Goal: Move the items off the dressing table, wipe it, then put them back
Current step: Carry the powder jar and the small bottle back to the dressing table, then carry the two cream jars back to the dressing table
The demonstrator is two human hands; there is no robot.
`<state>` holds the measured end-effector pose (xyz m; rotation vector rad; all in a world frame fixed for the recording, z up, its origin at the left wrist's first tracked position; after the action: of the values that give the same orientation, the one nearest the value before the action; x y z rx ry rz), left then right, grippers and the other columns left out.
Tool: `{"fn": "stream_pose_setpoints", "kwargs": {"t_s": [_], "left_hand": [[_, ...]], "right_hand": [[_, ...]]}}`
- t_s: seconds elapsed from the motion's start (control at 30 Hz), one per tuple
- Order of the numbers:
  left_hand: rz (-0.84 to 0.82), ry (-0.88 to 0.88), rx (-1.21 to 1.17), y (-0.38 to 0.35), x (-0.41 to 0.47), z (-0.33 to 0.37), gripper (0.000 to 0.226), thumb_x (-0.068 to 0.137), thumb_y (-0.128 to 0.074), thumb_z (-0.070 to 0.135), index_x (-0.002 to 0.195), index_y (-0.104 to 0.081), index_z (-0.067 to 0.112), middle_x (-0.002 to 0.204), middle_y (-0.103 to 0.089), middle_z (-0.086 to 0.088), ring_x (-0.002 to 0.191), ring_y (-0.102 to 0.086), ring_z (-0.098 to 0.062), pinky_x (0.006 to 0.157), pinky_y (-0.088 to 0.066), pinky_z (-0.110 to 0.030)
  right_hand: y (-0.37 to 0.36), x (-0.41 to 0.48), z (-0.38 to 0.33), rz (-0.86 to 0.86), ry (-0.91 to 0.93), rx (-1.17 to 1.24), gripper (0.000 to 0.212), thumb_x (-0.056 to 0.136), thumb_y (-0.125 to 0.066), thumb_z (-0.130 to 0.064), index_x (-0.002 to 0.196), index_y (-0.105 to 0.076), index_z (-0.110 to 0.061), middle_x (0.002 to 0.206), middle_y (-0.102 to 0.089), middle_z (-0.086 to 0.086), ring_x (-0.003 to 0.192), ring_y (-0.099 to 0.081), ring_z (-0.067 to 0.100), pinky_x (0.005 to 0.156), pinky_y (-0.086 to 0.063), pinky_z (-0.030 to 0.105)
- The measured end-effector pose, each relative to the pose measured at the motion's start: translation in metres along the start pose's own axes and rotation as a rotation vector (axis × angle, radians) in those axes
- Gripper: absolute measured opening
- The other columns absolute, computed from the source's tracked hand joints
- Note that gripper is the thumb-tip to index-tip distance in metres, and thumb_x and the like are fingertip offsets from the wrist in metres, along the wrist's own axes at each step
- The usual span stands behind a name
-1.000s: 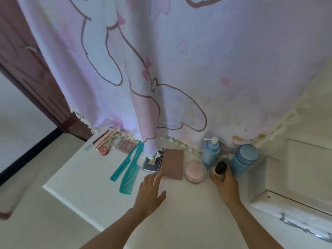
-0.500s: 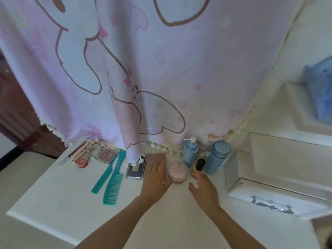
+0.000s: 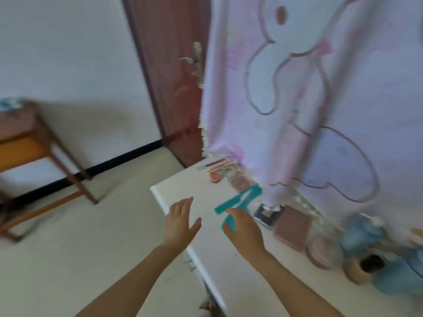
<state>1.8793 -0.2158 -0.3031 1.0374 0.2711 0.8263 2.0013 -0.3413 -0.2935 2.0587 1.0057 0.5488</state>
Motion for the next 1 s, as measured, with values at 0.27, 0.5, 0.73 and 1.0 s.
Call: {"fn": "stream_pose_setpoints", "kwargs": {"t_s": [0.27,0.5,0.73,1.0], "left_hand": [[0.314,0.263,0.057,0.136,-0.033,-0.103,0.058,0.089,-0.055,0.029,0.139,-0.032,0.01,0.142,-0.039,-0.009,0.133,-0.029,-0.024,0.109,-0.026,-0.038],[0.587,0.32,0.115,0.273,-0.057,-0.18,0.057,0.087,-0.059,0.025,0.137,-0.036,0.01,0.139,-0.042,-0.009,0.131,-0.03,-0.024,0.107,-0.026,-0.038],[0.755,0.358,0.285,0.417,-0.106,-0.281,0.056,0.087,-0.058,0.027,0.137,-0.036,0.013,0.139,-0.042,-0.009,0.131,-0.03,-0.025,0.104,-0.029,-0.043],[0.732,0.375,0.508,0.515,-0.14,-0.365,0.061,0.081,-0.045,0.04,0.133,-0.043,0.007,0.133,-0.048,-0.014,0.125,-0.039,-0.033,0.1,-0.035,-0.049]], "right_hand": [[-0.036,0.054,-0.137,-0.12,0.478,-0.113,0.04,0.09,-0.05,-0.026,0.128,-0.044,-0.018,0.126,-0.05,0.001,0.116,-0.044,0.02,0.089,-0.041,0.03],[-0.073,0.089,-0.283,-0.137,0.846,-0.21,0.043,0.09,-0.049,-0.03,0.131,-0.043,-0.018,0.131,-0.045,0.0,0.123,-0.037,0.019,0.099,-0.029,0.027],[-0.125,0.096,-0.464,-0.109,1.107,-0.235,0.045,0.088,-0.053,-0.031,0.13,-0.044,-0.019,0.131,-0.043,0.005,0.124,-0.034,0.023,0.098,-0.027,0.032],[-0.164,0.111,-0.6,-0.062,1.165,-0.216,0.05,0.088,-0.054,-0.036,0.133,-0.04,-0.021,0.135,-0.04,0.002,0.125,-0.033,0.019,0.101,-0.029,0.03]]}}
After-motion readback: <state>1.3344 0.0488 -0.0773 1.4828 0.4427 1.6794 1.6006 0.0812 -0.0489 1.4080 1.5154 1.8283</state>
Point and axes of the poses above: each hand's wrist, its own x-axis towards the middle knuckle, its own y-axis out of the back of the hand, z = x × y, the point moved 3 cm from there along x, towards the middle knuckle
